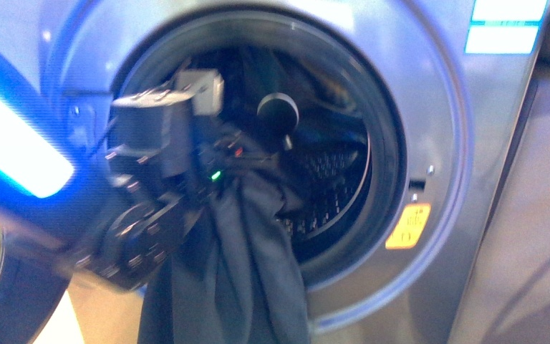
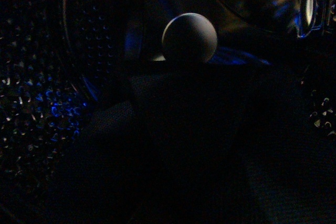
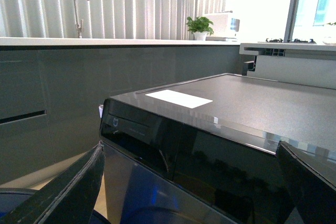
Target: Put clothes into washing machine
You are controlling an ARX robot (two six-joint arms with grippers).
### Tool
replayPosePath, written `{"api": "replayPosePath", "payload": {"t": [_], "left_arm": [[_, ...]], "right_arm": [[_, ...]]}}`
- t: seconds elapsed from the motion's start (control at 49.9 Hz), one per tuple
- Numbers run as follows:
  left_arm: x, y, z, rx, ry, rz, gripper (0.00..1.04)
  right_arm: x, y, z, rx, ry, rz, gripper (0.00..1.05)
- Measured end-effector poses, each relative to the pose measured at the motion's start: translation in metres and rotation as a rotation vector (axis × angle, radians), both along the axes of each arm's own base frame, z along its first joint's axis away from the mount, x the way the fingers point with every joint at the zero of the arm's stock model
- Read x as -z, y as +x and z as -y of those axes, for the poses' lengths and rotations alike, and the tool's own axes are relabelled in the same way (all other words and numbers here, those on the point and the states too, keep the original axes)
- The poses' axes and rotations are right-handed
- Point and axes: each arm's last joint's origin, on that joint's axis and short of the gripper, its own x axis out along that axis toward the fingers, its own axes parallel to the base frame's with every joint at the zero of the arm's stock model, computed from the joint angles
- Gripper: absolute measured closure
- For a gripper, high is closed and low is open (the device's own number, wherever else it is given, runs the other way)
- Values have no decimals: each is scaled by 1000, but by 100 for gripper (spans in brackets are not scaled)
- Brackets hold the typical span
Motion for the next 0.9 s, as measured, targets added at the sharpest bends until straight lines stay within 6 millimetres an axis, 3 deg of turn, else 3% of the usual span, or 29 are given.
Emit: {"api": "replayPosePath", "payload": {"t": [0.2,0.501,0.902], "left_arm": [[0,28,14,-10,45,-21,99],[-8,69,11,-82,63,-7,99],[-16,98,14,-104,104,-29,99]], "right_arm": [[0,0,0,0,0,0,8],[0,0,0,0,0,0,8],[0,0,0,0,0,0,8]]}}
